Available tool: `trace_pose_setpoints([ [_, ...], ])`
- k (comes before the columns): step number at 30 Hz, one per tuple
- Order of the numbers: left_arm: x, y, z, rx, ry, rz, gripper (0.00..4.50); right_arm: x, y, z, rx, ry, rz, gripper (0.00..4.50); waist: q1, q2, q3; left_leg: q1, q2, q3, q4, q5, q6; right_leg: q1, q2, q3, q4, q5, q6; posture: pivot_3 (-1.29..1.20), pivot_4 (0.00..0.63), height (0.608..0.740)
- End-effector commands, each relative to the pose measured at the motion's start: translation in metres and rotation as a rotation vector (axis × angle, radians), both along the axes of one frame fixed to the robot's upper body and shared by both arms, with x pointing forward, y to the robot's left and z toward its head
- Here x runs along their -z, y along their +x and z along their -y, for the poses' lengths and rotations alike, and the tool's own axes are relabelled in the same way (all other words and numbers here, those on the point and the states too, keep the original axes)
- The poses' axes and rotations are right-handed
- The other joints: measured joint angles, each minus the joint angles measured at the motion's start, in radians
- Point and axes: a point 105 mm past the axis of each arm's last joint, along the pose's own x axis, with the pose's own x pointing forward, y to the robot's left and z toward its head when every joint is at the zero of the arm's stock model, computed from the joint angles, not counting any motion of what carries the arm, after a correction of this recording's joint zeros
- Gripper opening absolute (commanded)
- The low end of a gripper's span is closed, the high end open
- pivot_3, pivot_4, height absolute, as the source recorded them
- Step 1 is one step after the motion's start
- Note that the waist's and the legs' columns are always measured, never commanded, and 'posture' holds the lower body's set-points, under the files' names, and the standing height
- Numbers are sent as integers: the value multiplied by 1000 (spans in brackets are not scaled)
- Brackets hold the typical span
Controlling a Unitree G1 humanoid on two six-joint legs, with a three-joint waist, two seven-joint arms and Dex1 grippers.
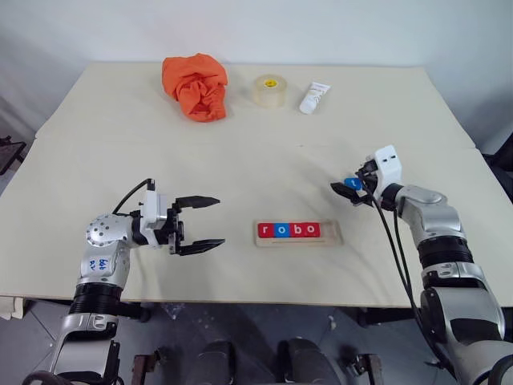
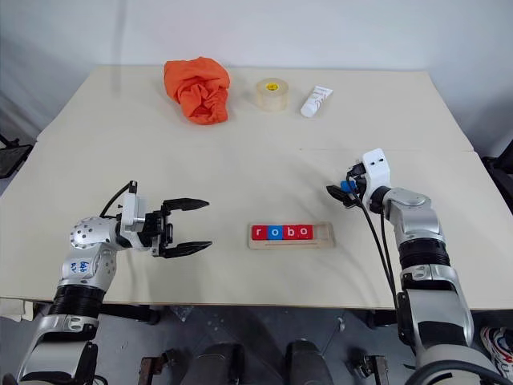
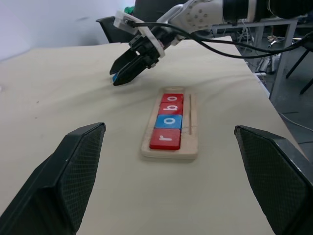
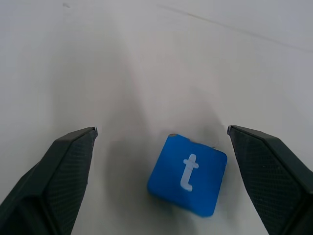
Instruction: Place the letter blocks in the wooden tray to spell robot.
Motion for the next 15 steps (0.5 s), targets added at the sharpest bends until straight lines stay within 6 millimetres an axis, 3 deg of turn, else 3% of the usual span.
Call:
trace_pose_setpoints([
  [1, -11, -4, -5, -24, -6, 50, 4500, -1, 3, 6, 52, 6, 10, 4472, 0, 0, 0, 0, 0, 0, 0, 0, 0, 0, 0, 0, 0, 0, 0, 0, 150, 740],
  [7, -10, -7, -8, -44, -8, 48, 4500, 3, -5, 12, 140, 89, 13, 4472, 3, 0, 0, 1, 0, -1, 2, 0, 0, 1, -1, 0, -1, 0, 0, 0, 150, 740],
  [14, -12, -4, -7, -51, -14, 51, 4500, 24, -21, 4, 221, 136, -13, 4472, 2, 0, 0, 1, 0, -1, 1, 0, 0, 1, -1, 0, 0, 0, 0, 0, 150, 740],
  [15, -12, -3, -6, -48, -14, 51, 4500, 27, -21, 3, 234, 131, -13, 4299, 2, 0, 0, 1, 0, -1, 1, 0, 0, 1, -1, 0, 0, 0, 0, 0, 150, 740],
])
